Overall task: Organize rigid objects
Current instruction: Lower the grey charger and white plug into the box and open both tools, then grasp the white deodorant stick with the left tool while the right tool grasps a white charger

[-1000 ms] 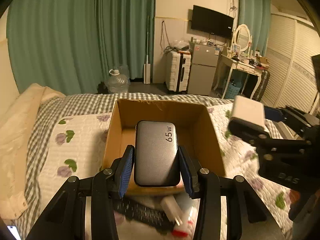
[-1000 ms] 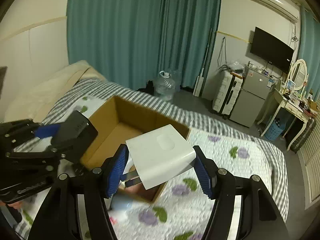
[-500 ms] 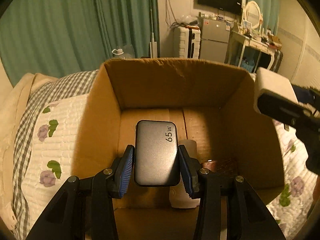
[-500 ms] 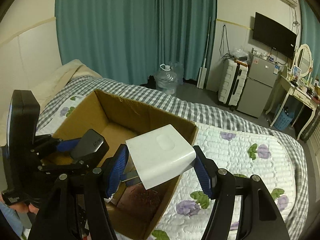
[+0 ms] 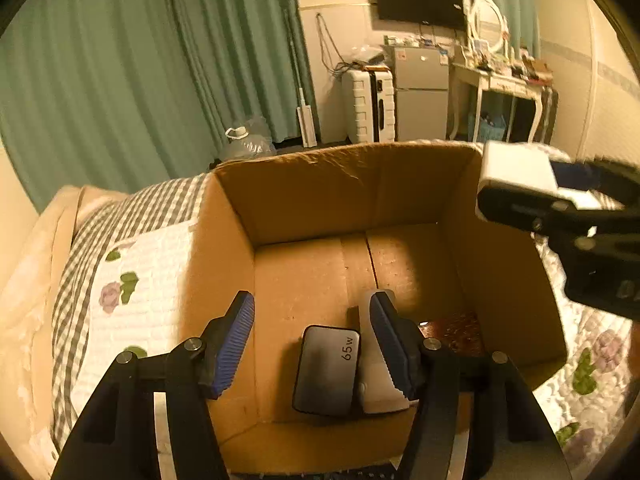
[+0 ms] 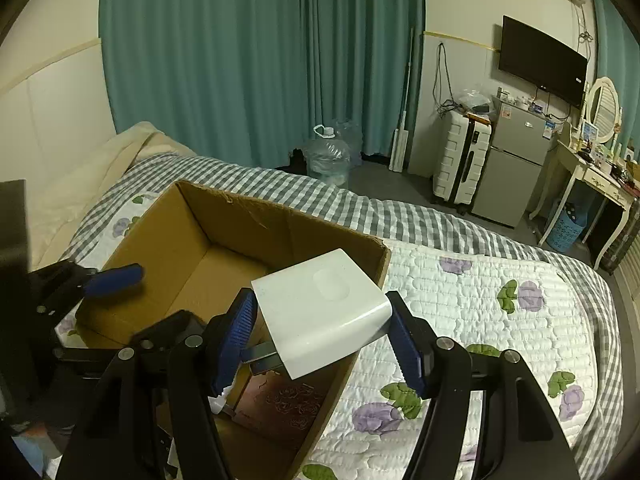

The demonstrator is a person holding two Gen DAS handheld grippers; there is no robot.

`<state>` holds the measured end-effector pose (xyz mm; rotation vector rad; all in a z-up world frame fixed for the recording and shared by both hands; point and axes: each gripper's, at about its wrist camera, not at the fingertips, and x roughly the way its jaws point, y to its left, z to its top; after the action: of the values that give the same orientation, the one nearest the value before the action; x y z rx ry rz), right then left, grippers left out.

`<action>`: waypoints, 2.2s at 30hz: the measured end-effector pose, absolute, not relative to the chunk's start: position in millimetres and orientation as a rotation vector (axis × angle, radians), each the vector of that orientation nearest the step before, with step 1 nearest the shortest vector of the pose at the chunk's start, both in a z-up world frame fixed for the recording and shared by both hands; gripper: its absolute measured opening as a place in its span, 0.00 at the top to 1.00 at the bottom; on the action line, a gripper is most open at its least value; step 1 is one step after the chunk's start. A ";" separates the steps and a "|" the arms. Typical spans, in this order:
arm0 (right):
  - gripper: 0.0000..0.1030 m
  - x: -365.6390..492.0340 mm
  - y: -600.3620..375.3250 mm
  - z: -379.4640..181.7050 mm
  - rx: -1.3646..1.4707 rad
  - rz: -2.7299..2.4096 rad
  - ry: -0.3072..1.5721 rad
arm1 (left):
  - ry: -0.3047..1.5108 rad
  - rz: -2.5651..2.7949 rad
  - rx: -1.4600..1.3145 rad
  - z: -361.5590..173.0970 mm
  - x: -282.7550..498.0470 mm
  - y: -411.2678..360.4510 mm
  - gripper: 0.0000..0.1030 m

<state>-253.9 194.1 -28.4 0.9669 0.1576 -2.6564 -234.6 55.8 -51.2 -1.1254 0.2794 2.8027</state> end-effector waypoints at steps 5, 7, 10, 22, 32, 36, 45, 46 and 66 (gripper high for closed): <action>0.37 -264.8 181.5 -44.3 0.992 -2.653 0.171 | 0.157 2.816 -1.128 -48.7 -228.0 38.4 0.37; 0.37 -269.1 176.0 -51.0 0.994 -2.651 0.191 | 0.142 2.820 -1.125 -49.3 -228.0 34.2 0.37; 0.37 -274.3 169.6 -61.0 0.998 -2.661 0.212 | 0.127 2.822 -1.117 -50.3 -226.7 30.4 0.37; 0.24 -229.3 194.6 -6.4 0.982 -2.777 0.127 | 0.051 2.842 -1.061 -16.7 -188.4 14.7 0.37; 0.24 -123.3 193.7 54.5 0.908 -2.783 0.221 | 0.075 2.899 -0.910 34.6 -107.0 5.9 0.33; 0.24 -96.4 186.6 46.0 0.909 -2.765 0.231 | 0.078 2.909 -0.880 36.3 -84.8 4.7 0.31; 0.24 -93.4 161.3 -19.5 0.981 -2.685 0.259 | 0.018 2.908 -0.991 -23.9 -85.6 -4.9 0.31; 0.24 -96.3 159.5 -29.1 1.005 -2.668 0.261 | 0.024 2.897 -1.017 -33.0 -87.6 -7.1 0.31; 0.67 -144.4 113.2 -131.6 1.225 -2.490 0.308 | -0.091 2.845 -1.332 -103.7 -124.1 -38.6 0.31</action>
<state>-144.4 113.2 -131.6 1.2245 0.3082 -2.4900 -124.1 -38.6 -103.7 -1.3316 -0.0908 2.8455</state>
